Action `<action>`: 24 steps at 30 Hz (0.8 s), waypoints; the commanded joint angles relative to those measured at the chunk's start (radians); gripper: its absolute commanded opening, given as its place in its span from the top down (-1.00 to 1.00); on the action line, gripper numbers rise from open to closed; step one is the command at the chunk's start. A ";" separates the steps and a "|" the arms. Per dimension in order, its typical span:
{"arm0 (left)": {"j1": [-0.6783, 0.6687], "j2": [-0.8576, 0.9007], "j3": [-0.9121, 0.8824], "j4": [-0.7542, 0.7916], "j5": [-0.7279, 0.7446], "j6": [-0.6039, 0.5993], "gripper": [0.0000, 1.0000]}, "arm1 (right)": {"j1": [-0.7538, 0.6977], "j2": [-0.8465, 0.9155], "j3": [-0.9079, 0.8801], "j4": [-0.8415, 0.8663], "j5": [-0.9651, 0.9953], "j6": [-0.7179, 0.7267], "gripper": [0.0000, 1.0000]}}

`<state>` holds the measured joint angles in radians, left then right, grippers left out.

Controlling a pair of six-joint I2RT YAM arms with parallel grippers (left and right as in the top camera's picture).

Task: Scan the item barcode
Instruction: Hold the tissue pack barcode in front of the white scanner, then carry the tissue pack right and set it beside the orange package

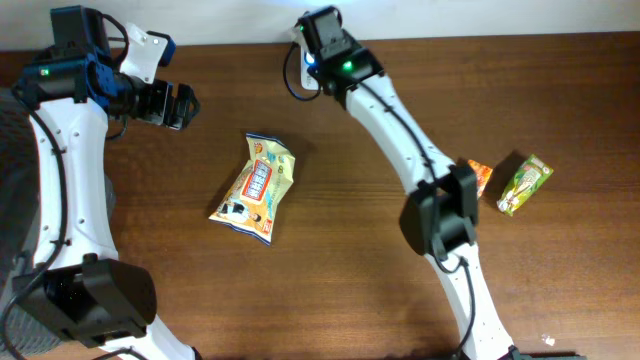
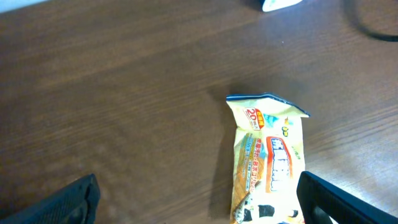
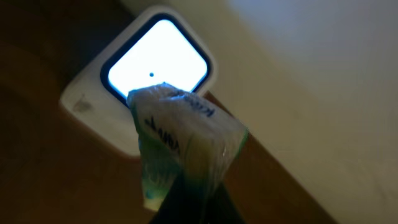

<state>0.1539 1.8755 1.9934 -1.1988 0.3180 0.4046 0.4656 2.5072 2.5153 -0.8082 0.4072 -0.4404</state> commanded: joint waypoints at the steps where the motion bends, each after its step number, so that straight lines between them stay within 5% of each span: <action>1: 0.002 -0.008 0.008 0.000 0.008 0.016 -0.98 | -0.012 -0.251 0.010 -0.215 -0.148 0.334 0.92; 7: 0.002 -0.008 0.008 0.000 0.008 0.016 -0.99 | -0.215 -0.344 -0.010 -0.891 -0.296 0.644 0.92; 13: 0.002 -0.008 0.008 0.000 0.008 0.016 -0.98 | -0.430 -0.338 -0.568 -0.727 -0.423 0.659 0.92; 15: 0.002 -0.008 0.008 0.000 0.008 0.016 -0.99 | -0.481 -0.338 -0.708 -0.601 -0.422 0.657 0.67; 19: 0.002 -0.008 0.008 0.000 0.008 0.016 -0.98 | -0.569 -0.339 -0.702 -0.544 -0.425 0.597 -0.04; 22: 0.002 -0.008 0.008 0.000 0.008 0.016 -0.99 | -0.541 -0.340 -0.594 -0.617 -0.640 0.492 -0.18; 24: 0.002 -0.008 0.008 0.000 0.008 0.016 -0.98 | -0.416 -0.340 -0.531 -0.520 -0.960 0.455 -0.18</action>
<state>0.1539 1.8755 1.9934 -1.2007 0.3176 0.4049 -0.0681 2.1872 1.9255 -1.4120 -0.2264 0.0669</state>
